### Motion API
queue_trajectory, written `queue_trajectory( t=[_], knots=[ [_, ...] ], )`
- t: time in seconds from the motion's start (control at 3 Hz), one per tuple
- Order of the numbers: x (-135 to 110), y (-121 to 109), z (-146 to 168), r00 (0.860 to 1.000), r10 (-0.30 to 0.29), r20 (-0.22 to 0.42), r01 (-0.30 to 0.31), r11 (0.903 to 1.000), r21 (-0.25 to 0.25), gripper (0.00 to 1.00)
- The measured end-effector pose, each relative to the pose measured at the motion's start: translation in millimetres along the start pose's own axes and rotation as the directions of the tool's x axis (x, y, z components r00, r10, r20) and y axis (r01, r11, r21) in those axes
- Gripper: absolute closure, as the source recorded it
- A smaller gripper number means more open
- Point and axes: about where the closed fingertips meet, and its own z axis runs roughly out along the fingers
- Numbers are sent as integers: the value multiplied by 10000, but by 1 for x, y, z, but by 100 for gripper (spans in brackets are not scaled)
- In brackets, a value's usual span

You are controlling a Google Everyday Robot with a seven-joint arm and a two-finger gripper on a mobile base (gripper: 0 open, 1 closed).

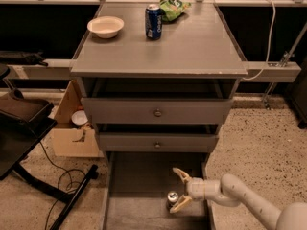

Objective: Place redbull can into bottom drawer

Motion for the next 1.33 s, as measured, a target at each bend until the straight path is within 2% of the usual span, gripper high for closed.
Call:
queue_trajectory(
  t=[0.33,0.67,1.0,1.33],
  knots=[
    [-62,23,-36,9983,-230,-541,185,9965,-813,0],
    [-115,55,-71,9882,-668,-1376,507,9918,-1174,0],
    [-171,98,-90,9415,-1359,-3084,1044,9877,-1166,0],
    [-211,120,-85,8775,-1957,-4378,1679,9805,-1019,0]
  ],
)
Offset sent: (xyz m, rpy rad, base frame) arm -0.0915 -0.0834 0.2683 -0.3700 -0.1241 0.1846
